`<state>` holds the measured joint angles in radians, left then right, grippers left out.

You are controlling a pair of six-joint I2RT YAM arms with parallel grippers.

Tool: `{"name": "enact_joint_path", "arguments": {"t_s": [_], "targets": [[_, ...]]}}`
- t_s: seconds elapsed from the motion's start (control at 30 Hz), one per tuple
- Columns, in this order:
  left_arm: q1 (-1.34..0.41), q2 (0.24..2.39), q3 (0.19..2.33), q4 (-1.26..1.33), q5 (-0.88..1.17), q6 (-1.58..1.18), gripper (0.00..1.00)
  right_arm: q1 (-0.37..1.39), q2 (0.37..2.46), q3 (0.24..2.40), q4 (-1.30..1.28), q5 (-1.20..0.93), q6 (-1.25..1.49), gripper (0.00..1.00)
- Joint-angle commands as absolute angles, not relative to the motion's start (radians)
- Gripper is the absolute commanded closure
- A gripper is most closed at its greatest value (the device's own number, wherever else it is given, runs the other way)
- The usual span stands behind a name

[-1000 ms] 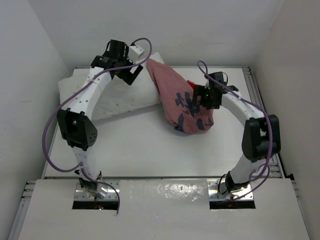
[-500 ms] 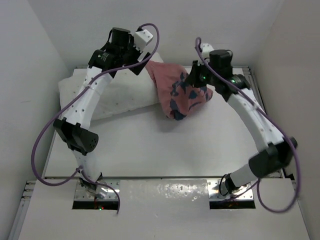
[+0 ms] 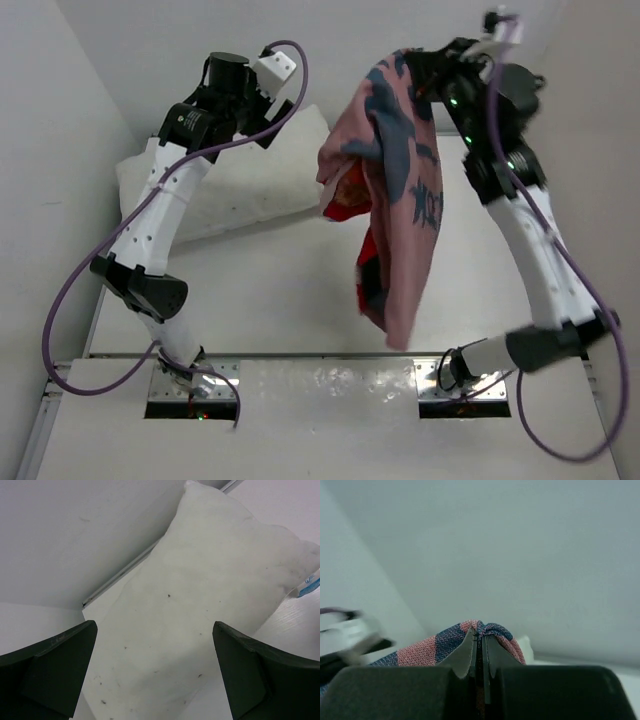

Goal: Put the pillow into the pillowcase

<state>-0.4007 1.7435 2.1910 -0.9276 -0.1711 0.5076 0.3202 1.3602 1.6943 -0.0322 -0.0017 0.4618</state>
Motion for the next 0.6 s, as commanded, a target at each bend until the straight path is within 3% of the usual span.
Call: {"name": "enact_joint_path", "arguments": {"t_s": [0.0, 0.1, 0.23, 0.3, 0.4, 0.43, 0.47, 0.5, 0.53, 0.57], "targets": [[-0.414, 1.707, 2.178, -0.896, -0.202, 0.503, 0.00, 0.272, 1.610, 1.785, -0.292, 0.169, 0.551, 1.00], [-0.416, 1.707, 2.160, -0.888, -0.218, 0.506, 0.00, 0.230, 1.808, 1.929, -0.457, 0.202, 0.603, 1.00], [-0.420, 1.712, 2.145, -0.882, -0.239, 0.508, 0.00, 0.167, 2.037, 2.174, -0.682, 0.177, 0.594, 0.06], [-0.425, 1.712, 2.135, -0.881, -0.242, 0.511, 0.00, 0.152, 2.097, 2.221, -0.797, 0.164, 0.577, 0.01], [-0.429, 1.723, 2.128, -0.882, -0.235, 0.509, 0.00, 0.181, 1.944, 2.015, -0.663, 0.219, 0.481, 0.01], [-0.434, 1.726, 2.125, -0.882, -0.238, 0.511, 0.00, 0.207, 1.881, 1.821, -0.590, 0.227, 0.444, 0.01], [-0.442, 1.730, 2.125, -0.879, -0.239, 0.511, 0.00, 0.221, 1.756, 1.719, -0.451, 0.206, 0.404, 0.13], [-0.448, 1.736, 2.122, -0.879, -0.244, 0.508, 0.00, 0.233, 1.699, 1.630, -0.390, 0.172, 0.320, 0.47], [-0.451, 1.740, 2.117, -0.880, -0.245, 0.506, 0.00, 0.241, 1.648, 1.485, -0.352, 0.144, 0.293, 0.93], [-0.460, 1.741, 2.115, -0.882, -0.248, 0.506, 0.00, 0.259, 1.606, 1.423, -0.315, 0.144, 0.291, 1.00]]}}
